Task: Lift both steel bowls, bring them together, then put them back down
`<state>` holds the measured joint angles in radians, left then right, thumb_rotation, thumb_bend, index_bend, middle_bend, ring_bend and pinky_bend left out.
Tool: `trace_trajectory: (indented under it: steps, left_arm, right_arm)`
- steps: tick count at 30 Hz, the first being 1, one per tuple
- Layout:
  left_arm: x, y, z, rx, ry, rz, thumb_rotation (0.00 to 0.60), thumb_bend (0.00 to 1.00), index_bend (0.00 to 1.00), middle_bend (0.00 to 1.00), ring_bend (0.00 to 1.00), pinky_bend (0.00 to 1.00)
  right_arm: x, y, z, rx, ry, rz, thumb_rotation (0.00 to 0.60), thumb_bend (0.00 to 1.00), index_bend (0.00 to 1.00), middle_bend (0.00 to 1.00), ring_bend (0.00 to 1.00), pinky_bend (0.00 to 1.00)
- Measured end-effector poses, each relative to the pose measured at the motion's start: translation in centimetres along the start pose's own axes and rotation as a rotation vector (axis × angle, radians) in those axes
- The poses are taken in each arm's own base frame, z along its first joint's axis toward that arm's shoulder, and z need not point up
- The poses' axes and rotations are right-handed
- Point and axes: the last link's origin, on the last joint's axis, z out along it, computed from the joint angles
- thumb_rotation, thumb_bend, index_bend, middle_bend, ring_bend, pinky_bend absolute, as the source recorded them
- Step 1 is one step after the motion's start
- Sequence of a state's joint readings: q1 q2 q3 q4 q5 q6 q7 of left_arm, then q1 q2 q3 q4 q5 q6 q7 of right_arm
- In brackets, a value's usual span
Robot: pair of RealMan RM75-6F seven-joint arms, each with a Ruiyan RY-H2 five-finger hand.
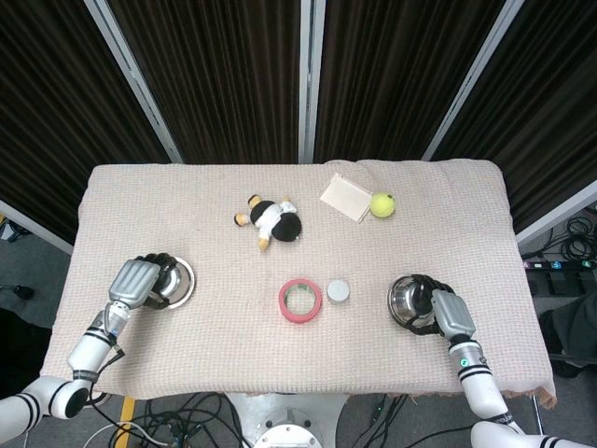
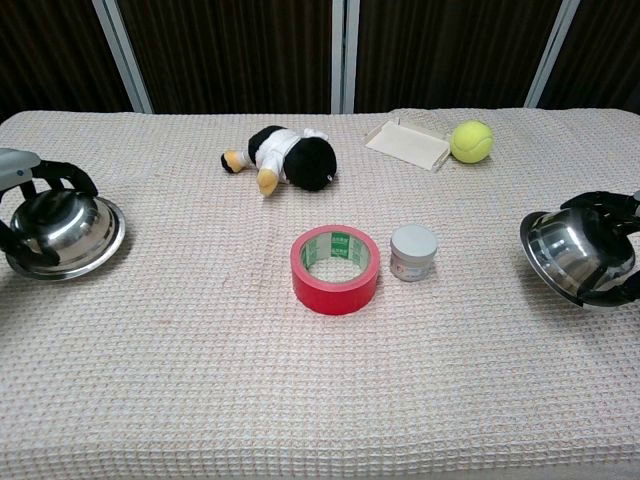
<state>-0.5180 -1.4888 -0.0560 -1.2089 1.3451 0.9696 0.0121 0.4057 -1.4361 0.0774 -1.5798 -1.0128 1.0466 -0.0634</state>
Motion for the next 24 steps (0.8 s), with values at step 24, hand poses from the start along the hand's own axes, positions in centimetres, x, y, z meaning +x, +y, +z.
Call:
trace_trajectory:
  steps: [24]
  left_arm:
    - [1.9, -0.4, -6.4, 0.112, 0.329, -0.133, 0.6, 0.02, 0.0, 0.0, 0.01, 0.16]
  right_arm:
    - [3.8, 0.4, -2.9, 0.126, 0.356, -0.128, 0.6, 0.0, 0.0, 0.0, 0.0, 0.0]
